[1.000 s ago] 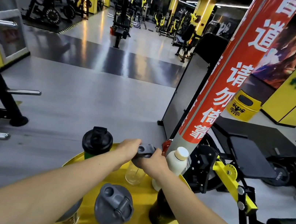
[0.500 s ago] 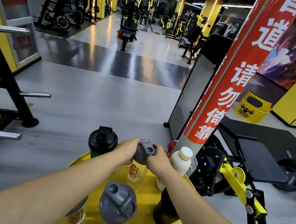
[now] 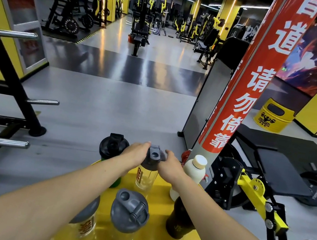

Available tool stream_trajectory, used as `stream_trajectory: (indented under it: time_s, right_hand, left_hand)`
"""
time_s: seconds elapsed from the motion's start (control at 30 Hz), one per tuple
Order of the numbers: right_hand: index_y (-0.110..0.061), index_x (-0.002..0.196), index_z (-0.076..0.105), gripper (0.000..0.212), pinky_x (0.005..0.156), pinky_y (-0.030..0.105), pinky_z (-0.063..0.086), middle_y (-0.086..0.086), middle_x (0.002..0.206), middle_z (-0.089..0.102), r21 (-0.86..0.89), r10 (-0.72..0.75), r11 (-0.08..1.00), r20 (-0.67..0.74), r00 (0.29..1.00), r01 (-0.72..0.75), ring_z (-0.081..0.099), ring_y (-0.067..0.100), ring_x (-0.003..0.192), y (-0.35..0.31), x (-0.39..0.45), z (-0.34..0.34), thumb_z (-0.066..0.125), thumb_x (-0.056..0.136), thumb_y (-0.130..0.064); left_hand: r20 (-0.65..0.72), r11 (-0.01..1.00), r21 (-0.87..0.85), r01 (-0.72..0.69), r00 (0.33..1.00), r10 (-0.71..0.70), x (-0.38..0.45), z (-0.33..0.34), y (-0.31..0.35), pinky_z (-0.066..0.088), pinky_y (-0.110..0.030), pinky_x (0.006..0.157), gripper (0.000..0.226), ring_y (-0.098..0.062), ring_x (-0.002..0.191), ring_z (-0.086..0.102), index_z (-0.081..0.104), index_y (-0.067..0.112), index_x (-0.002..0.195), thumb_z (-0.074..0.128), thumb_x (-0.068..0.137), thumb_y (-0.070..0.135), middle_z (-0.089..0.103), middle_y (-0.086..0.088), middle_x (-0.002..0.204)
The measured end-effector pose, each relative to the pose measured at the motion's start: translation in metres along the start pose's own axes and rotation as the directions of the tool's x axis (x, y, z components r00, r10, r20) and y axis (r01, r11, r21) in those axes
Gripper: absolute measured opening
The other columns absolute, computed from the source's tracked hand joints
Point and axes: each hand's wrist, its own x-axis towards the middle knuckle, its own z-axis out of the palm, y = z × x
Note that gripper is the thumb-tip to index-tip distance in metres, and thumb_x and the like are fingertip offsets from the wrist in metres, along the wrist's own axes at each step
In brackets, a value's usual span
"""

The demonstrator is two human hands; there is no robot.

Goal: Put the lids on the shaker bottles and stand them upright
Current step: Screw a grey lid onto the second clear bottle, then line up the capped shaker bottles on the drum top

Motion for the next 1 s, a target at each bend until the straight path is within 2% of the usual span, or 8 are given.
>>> stream_trajectory:
  time_s: [0.1,0.3,0.37,0.53,0.6,0.73,0.9,1.0]
  right_hand:
    - [-0.013,0.153,0.03,0.062,0.089,0.032,0.045,0.016,0.152,0.043,0.005,-0.026,1.0,-0.03,0.999,0.026,0.049,0.032,0.132,-0.012,-0.008,-0.015,0.052,0.095,-0.015]
    - [-0.01,0.14,0.049,0.049,0.093,0.036,0.049,0.013,0.14,0.055,-0.012,-0.132,0.991,-0.099,0.986,0.131,0.055,0.029,0.123,-0.047,-0.034,-0.032,0.046,0.092,-0.005]
    - [-0.011,0.137,0.052,0.047,0.098,0.039,0.05,0.01,0.133,0.061,-0.03,-0.18,0.983,-0.072,0.981,0.179,0.058,0.028,0.118,-0.06,-0.044,-0.027,0.046,0.091,-0.004]
    - [-0.016,0.132,0.057,0.045,0.086,0.031,0.049,0.004,0.121,0.066,-0.133,-0.27,0.954,0.01,0.963,0.269,0.061,0.025,0.111,-0.072,-0.067,0.001,0.051,0.089,-0.007]
    - [-0.018,0.131,0.059,0.045,0.092,0.034,0.051,0.005,0.124,0.067,-0.219,-0.25,0.942,0.045,0.967,0.254,0.061,0.027,0.114,-0.065,-0.074,0.012,0.051,0.087,-0.01]
    - [-0.008,0.131,0.058,0.043,0.092,0.038,0.052,0.014,0.129,0.065,-0.439,-0.135,0.881,0.126,0.983,0.177,0.06,0.032,0.116,-0.044,-0.094,0.024,0.053,0.091,-0.023]
    - [-0.015,0.124,0.049,0.079,0.072,0.036,0.053,0.006,0.112,0.065,-0.532,0.013,0.844,0.142,0.99,0.065,0.062,0.024,0.095,-0.012,-0.123,0.032,0.065,0.072,-0.072]
    - [-0.016,0.122,0.048,0.086,0.072,0.038,0.056,0.002,0.107,0.063,-0.607,0.037,0.79,0.192,0.981,0.089,0.062,0.025,0.091,0.003,-0.126,0.04,0.079,0.06,-0.066]
  left_hand:
    - [0.019,0.992,0.096,-0.087,0.996,0.085,-0.014,-0.009,0.013,0.034,-0.033,0.086,0.036,-0.026,0.107,0.05,0.058,0.019,0.112,0.036,0.1,0.046,0.051,-0.007,0.113]
    - [-0.029,0.986,0.107,-0.125,0.991,0.129,-0.04,-0.055,0.035,0.048,-0.04,0.1,0.046,-0.033,0.117,0.058,0.062,0.011,0.119,0.052,0.091,0.046,0.063,-0.011,0.129]
    - [-0.022,0.99,0.059,-0.127,0.991,0.128,-0.048,-0.073,0.034,0.053,-0.047,0.095,0.036,-0.035,0.108,0.064,0.064,0.01,0.108,0.054,0.091,0.041,0.067,-0.015,0.118]
    - [0.0,0.997,0.024,-0.076,0.997,0.076,-0.065,-0.102,0.013,0.054,-0.034,0.073,0.025,-0.031,0.087,0.068,0.064,0.01,0.095,0.056,0.089,0.032,0.069,-0.012,0.093]
    - [0.084,1.0,-0.011,-0.023,0.996,0.024,-0.073,-0.101,0.001,0.046,-0.029,0.064,0.018,-0.026,0.073,0.061,0.06,0.013,0.09,0.053,0.093,0.03,0.061,-0.009,0.086]
    - [0.226,0.995,0.022,0.099,0.969,-0.101,-0.085,-0.085,-0.021,0.052,-0.036,0.079,0.037,-0.032,0.098,0.063,0.055,0.012,0.113,0.047,0.098,0.045,0.057,-0.011,0.109]
    - [0.278,0.985,0.095,0.145,0.946,-0.166,-0.083,-0.057,-0.037,0.038,-0.031,0.065,0.047,-0.019,0.073,0.041,0.052,0.017,0.105,0.042,0.094,0.061,0.04,0.0,0.083]
    - [0.357,0.977,0.089,0.192,0.91,-0.211,-0.082,-0.044,-0.046,0.047,-0.035,0.081,0.057,-0.025,0.09,0.057,0.058,0.012,0.103,0.041,0.091,0.065,0.06,-0.008,0.095]
